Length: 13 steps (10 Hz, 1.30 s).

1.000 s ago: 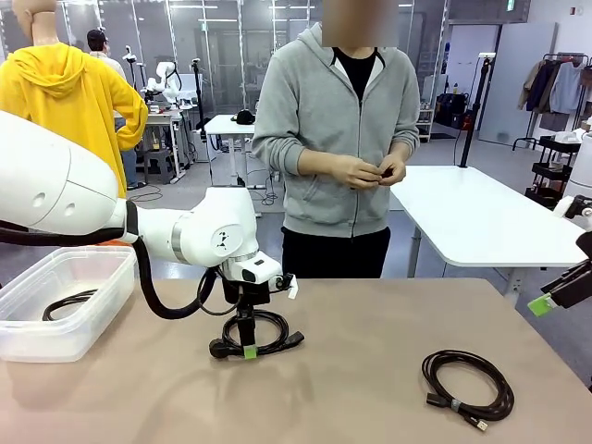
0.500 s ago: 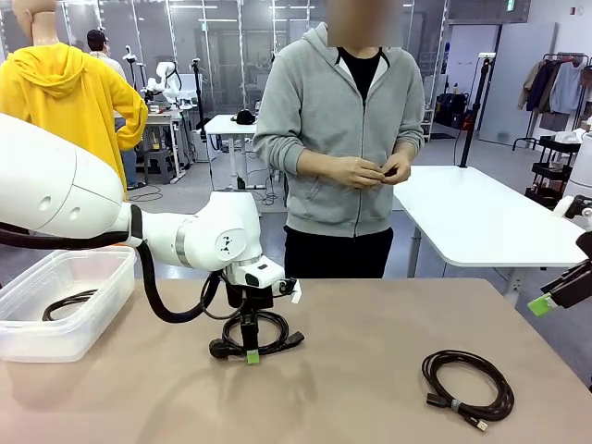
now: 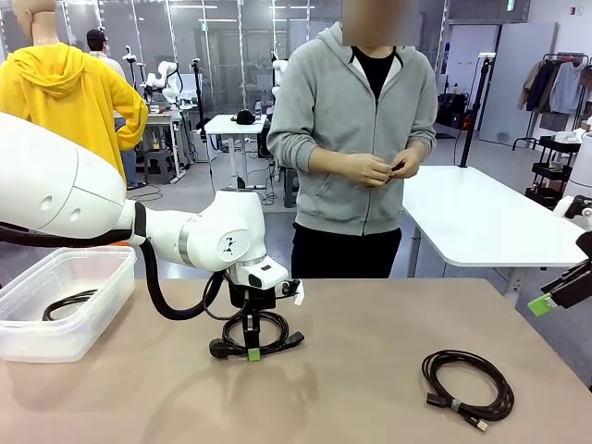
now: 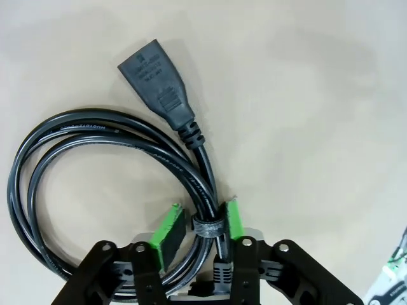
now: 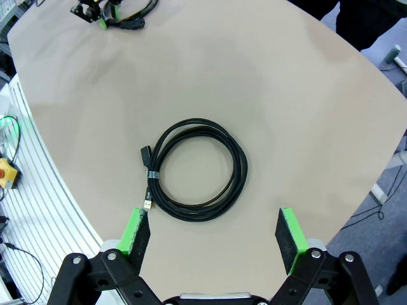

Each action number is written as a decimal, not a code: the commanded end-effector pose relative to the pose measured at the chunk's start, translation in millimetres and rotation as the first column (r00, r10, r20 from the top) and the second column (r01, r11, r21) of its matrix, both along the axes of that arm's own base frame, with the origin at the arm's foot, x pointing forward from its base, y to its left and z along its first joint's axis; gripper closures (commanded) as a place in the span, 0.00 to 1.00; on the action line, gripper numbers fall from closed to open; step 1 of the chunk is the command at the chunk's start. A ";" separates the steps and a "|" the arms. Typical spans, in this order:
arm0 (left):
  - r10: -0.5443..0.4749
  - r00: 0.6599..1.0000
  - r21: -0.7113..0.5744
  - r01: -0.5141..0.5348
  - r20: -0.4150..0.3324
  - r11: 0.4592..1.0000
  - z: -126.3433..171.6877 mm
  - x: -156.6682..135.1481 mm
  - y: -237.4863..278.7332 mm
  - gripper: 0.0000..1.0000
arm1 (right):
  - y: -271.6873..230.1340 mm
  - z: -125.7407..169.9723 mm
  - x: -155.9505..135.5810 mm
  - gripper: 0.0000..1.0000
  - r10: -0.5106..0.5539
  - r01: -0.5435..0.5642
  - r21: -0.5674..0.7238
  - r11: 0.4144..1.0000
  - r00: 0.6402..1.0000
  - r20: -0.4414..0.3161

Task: Organize and store the cables.
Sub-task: Place the Power Cable into the Organizing box.

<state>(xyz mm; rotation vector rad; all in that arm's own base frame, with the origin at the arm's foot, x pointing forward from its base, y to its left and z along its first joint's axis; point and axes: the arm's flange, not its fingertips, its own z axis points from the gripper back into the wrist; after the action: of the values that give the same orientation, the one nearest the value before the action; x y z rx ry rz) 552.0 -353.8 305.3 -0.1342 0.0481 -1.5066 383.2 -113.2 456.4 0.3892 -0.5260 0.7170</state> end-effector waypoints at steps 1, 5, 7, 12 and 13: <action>0.011 1.000 0.019 -0.012 0.011 1.000 -0.3 -6.4 0.5 1.00 | -0.4 0.5 0.0 0.00 -0.001 0.001 -0.002 1.000 1.000 0.001; 0.016 0.996 0.003 -0.017 0.091 1.000 40.0 -23.5 19.4 1.00 | -0.4 0.5 0.0 0.00 -0.001 0.001 -0.002 1.000 1.000 0.001; -0.008 0.982 0.008 0.006 0.191 1.000 80.0 -43.2 33.1 1.00 | -0.4 0.5 0.0 0.00 -0.001 0.001 -0.002 1.000 1.000 0.001; -0.037 0.976 0.043 0.028 0.216 0.999 116.2 -51.3 32.7 1.00 | -0.4 0.5 0.0 0.00 -0.001 0.001 -0.002 1.000 1.000 0.001; -0.037 0.976 0.043 0.028 0.216 0.999 116.2 -51.3 32.7 1.00 | -0.4 0.5 0.0 0.00 -0.001 0.001 -0.002 1.000 1.000 0.001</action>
<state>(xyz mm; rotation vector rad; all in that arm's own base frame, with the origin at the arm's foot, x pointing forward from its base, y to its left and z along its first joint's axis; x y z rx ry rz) 494.7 -319.5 421.8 0.0817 -0.0912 -1.5547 383.2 -113.2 456.4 0.3893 -0.5259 0.7170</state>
